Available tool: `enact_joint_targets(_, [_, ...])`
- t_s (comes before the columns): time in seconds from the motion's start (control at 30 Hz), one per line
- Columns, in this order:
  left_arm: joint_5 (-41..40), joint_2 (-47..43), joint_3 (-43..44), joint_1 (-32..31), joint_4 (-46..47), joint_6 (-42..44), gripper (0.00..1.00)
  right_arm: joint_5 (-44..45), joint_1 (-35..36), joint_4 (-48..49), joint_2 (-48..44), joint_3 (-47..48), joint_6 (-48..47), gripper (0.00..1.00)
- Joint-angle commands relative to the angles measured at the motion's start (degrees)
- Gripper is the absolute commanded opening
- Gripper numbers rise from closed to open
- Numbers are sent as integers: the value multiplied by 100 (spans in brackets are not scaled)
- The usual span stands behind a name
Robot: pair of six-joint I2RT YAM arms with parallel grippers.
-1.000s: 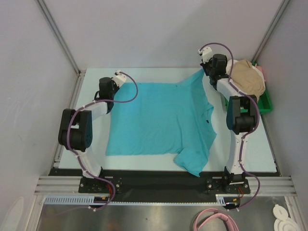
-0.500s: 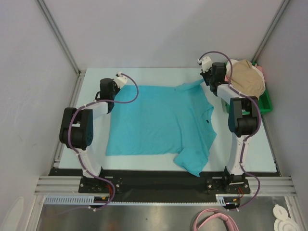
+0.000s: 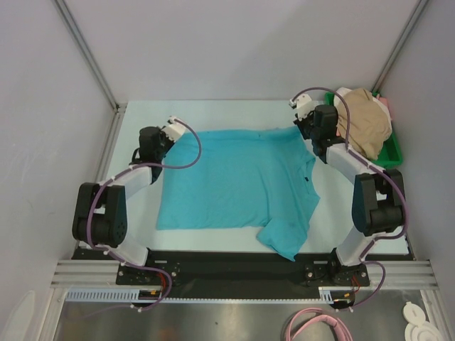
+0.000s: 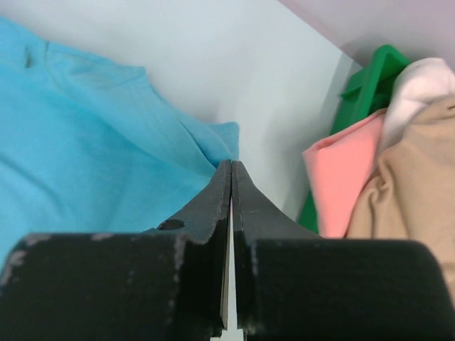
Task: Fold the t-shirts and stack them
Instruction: Fold the tshirt
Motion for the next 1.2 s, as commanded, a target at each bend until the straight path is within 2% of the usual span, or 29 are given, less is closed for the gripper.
enact_joint_targets(0.0, [144,-344,-223,53,65,57,0,25,67,155,-397,-298,102,0])
enact_joint_targets(0.73, [170,-766,-926,334,363,154,0,-62,58,-346,-2137,-1704,-21,0])
enact_joint_targets(1.0, [319,-775,-1128,413,223,241,1,-115,85,-512,-2541,-2258,-74,0])
enact_joint_targets(1.17, [513,-713,-1225,413,-58,286,0,-440,129,-837,-2796,-2654,-170,0])
